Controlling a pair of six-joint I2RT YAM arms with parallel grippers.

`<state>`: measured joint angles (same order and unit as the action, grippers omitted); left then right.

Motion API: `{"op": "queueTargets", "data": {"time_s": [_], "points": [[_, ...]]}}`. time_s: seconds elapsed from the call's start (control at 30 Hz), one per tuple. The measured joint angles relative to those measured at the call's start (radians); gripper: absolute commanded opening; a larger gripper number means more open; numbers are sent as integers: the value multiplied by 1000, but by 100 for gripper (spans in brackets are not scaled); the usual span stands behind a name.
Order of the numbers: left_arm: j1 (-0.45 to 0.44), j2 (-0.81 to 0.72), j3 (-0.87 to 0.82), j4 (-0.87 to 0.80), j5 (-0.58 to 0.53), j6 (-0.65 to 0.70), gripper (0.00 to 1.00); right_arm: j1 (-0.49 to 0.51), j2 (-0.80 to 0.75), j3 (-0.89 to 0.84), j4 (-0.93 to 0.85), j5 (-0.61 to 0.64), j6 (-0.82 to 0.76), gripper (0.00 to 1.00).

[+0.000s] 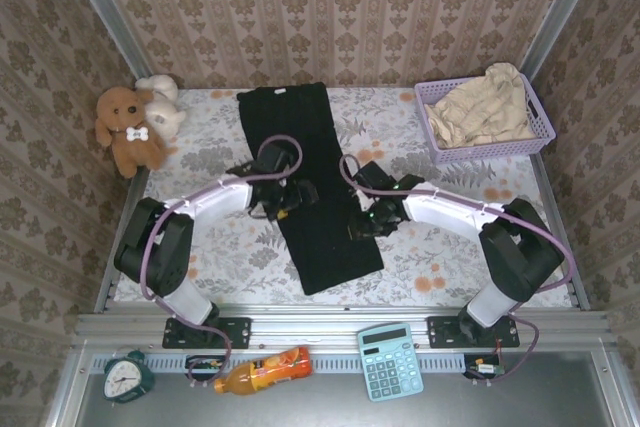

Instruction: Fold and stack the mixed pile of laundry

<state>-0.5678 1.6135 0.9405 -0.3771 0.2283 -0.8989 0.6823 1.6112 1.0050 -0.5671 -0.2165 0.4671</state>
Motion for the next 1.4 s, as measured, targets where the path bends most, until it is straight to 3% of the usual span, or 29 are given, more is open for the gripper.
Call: {"op": "queueTargets", "data": {"time_s": [0.3,0.7,0.97,1.0,1.07,1.2,1.4], "points": [[-6,-30,-53,133,-50,-128,86,221,-31,-91,11,0,104,30],[-10,-31,-105,257,-54,-175,86,274,-21,-102,53,26,195,29],[-14,-4,-125,259,-59,-168,87,279,-2,-105,82,37,225,14],[-14,-3,-125,259,-59,-166,87,279,-2,-106,85,39,227,16],[-13,-3,-125,258,-59,-159,87,279,-2,-109,88,51,238,32],[-9,-3,-125,258,-56,-147,87,279,-1,-110,90,64,245,40],[-8,-3,-125,257,-53,-136,87,284,14,-110,90,72,240,0]]}}
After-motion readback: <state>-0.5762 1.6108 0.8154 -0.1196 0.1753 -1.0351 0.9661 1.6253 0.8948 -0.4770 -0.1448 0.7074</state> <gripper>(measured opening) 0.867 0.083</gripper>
